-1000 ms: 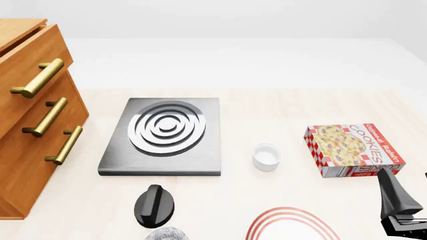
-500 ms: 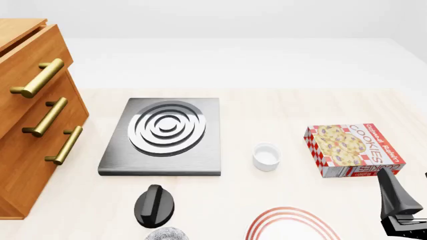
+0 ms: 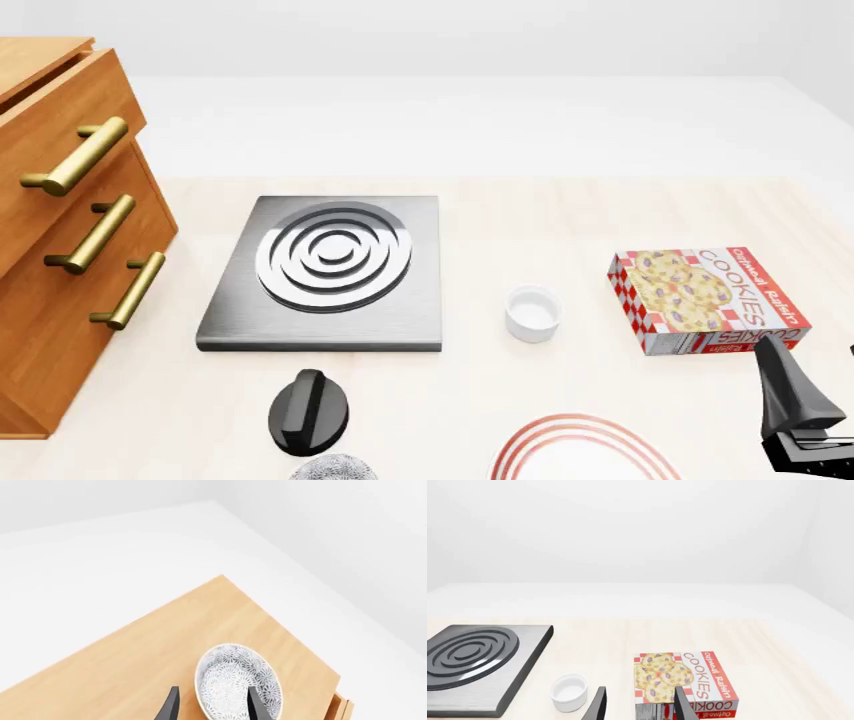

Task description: Pick the akita bowl on the wooden cabinet and place it on the plate.

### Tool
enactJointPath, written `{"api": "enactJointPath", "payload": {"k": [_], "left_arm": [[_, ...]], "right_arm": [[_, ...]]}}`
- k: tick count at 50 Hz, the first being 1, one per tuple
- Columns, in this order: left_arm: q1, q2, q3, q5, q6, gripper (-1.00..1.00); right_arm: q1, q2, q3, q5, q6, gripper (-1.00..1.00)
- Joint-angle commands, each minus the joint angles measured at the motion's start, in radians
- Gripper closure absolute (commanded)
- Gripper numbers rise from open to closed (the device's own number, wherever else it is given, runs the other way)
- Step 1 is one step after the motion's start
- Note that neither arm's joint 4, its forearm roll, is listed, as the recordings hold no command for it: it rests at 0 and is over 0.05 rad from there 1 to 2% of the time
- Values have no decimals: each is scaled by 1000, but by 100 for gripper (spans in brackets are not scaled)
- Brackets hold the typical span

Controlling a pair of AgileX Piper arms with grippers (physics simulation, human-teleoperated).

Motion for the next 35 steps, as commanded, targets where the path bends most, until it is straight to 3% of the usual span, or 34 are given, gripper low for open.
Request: {"api": "enactJointPath", "payload": {"k": [1,27,28,35], "left_arm": [[-9,11,7,-10,-4,-100],[-29,30,41,-22,-50,-100],[-32,28,41,-19,-53,100],[-36,18,40,-12,-72,100]], "right_arm": [[0,0,0,0,0,-100],[0,0,0,0,0,-100],[0,0,0,0,0,-100],[0,0,0,0,0,-100]]}}
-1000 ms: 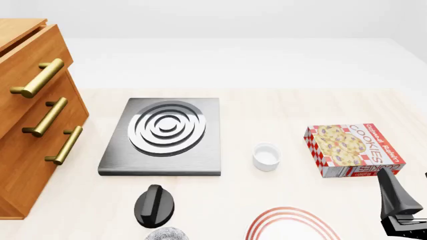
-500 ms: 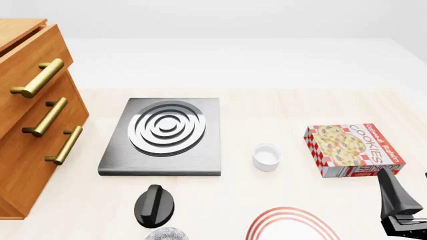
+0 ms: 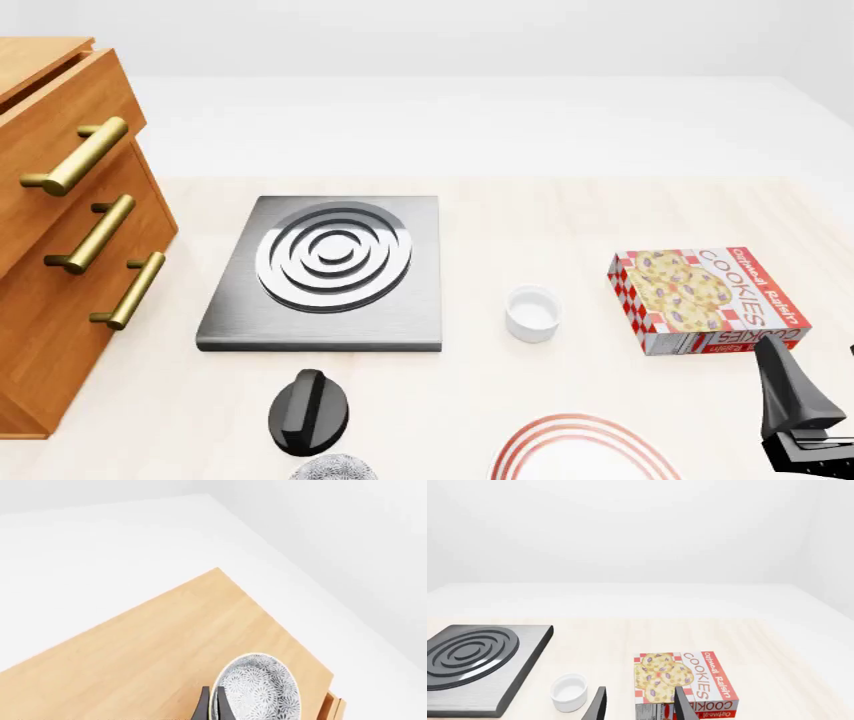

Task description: Pick the akita bowl on the wooden cabinet and place it on the plate.

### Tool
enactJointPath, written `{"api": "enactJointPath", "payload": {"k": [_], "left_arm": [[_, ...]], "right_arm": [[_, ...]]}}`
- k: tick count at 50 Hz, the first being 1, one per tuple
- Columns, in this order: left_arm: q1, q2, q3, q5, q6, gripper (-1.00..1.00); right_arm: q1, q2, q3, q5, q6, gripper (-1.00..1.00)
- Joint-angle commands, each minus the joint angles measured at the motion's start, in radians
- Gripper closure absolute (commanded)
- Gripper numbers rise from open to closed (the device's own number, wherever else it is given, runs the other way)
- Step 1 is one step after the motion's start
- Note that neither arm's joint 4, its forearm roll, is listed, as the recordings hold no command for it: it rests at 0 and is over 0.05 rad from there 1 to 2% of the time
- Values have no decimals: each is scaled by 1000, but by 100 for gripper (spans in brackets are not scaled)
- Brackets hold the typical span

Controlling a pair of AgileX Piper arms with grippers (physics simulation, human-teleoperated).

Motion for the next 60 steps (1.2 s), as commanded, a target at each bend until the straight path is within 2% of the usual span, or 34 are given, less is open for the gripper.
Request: {"api": "enactJointPath", "payload": {"k": [1,16,38,46,60], "left_arm": [[-14,6,17,9,-25,100],[-27,-24,13,54,-125,100],[-39,-151,-15,128,-263,100],[-71,-195,-50,171,-284,100],[-123,-242,-70,218,-277,100]], "right_arm": [[0,0,0,0,0,-100],[0,0,0,0,0,-100],[0,0,0,0,0,-100],[0,0,0,0,0,-100],[0,0,0,0,0,-100]]}}
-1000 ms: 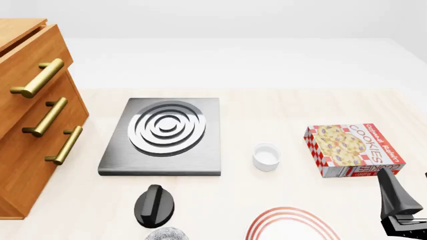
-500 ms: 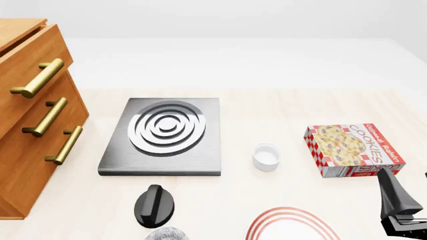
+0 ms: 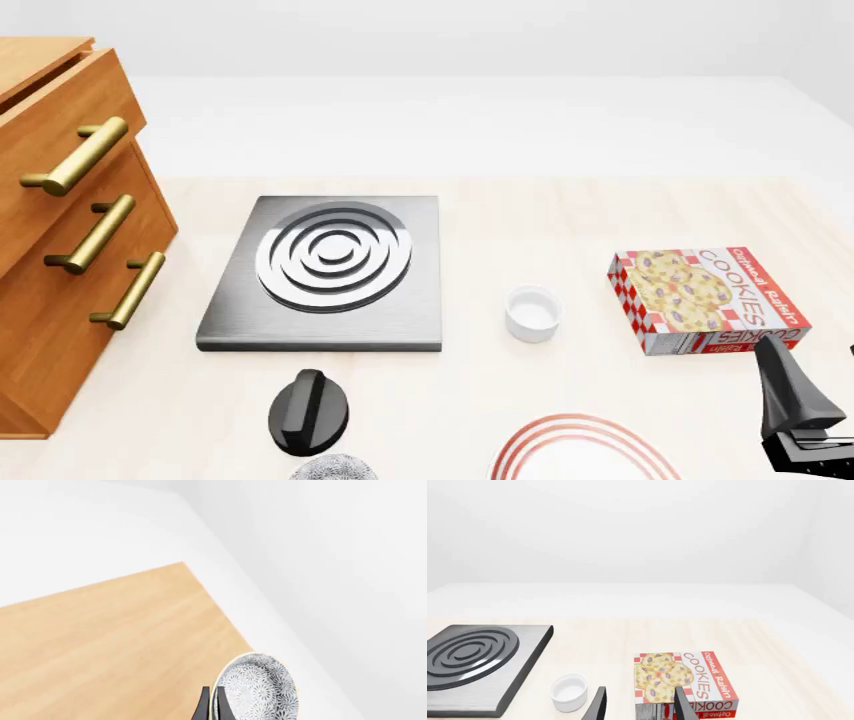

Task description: Pick the akita bowl on the wooden cabinet and place it on the plate.

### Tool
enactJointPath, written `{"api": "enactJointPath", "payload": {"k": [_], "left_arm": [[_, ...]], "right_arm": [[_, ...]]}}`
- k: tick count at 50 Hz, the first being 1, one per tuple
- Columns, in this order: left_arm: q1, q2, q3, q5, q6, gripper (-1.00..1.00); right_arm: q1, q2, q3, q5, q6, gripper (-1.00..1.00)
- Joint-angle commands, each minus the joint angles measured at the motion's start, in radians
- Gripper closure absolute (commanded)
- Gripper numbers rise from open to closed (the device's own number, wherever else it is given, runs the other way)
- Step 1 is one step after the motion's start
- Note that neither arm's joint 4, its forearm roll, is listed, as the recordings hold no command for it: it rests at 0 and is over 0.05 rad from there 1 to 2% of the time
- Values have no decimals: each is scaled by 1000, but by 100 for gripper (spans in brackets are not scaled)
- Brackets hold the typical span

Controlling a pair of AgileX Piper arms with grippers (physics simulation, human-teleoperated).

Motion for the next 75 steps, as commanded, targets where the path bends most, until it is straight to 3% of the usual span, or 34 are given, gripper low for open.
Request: {"api": "enactJointPath", "payload": {"k": [1,75], "left_arm": [[-37,-42,-29,37,-3,100],[-222,-93,-104,116,21,100]], "right_arm": [[0,0,0,0,0,-100],[0,0,0,0,0,-100]]}}
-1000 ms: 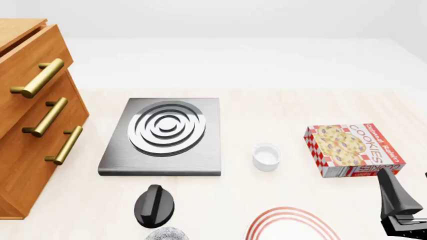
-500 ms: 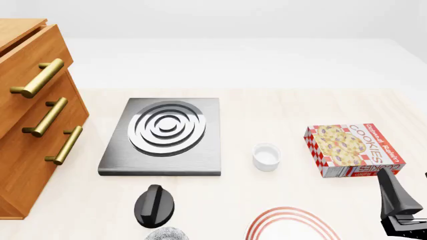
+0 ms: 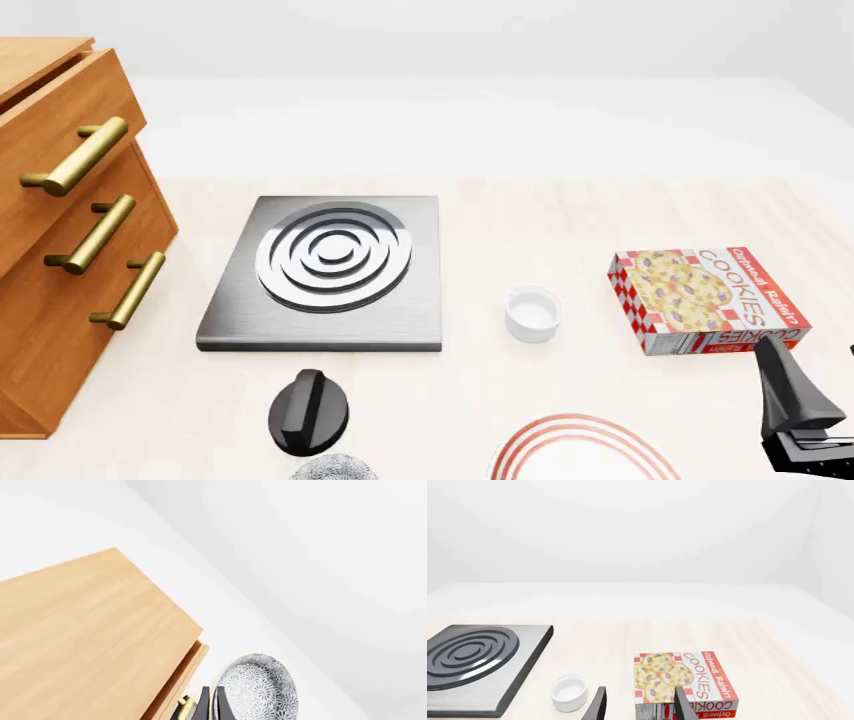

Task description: Pick the akita bowl on the wooden cabinet and place it on the plate.

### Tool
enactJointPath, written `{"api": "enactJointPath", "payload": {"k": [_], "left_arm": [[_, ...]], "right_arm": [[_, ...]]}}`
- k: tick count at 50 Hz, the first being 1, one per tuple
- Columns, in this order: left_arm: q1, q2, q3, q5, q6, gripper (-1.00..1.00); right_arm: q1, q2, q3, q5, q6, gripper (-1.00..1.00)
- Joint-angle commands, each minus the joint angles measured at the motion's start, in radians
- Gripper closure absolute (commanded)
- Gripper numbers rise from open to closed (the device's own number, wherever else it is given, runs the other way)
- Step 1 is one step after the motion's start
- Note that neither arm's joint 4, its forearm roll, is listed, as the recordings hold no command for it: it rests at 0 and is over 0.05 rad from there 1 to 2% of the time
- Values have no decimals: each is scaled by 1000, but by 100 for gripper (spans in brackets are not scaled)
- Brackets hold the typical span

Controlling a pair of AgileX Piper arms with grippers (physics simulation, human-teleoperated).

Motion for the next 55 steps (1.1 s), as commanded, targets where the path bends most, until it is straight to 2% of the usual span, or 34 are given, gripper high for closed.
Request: {"api": "enactJointPath", "payload": {"k": [1,55], "left_arm": [[-21,-8,-7,4,6,100],[-142,16,-9,2,40,100]], "right_arm": [[0,0,0,0,0,-100],[0,0,0,0,0,-100]]}}
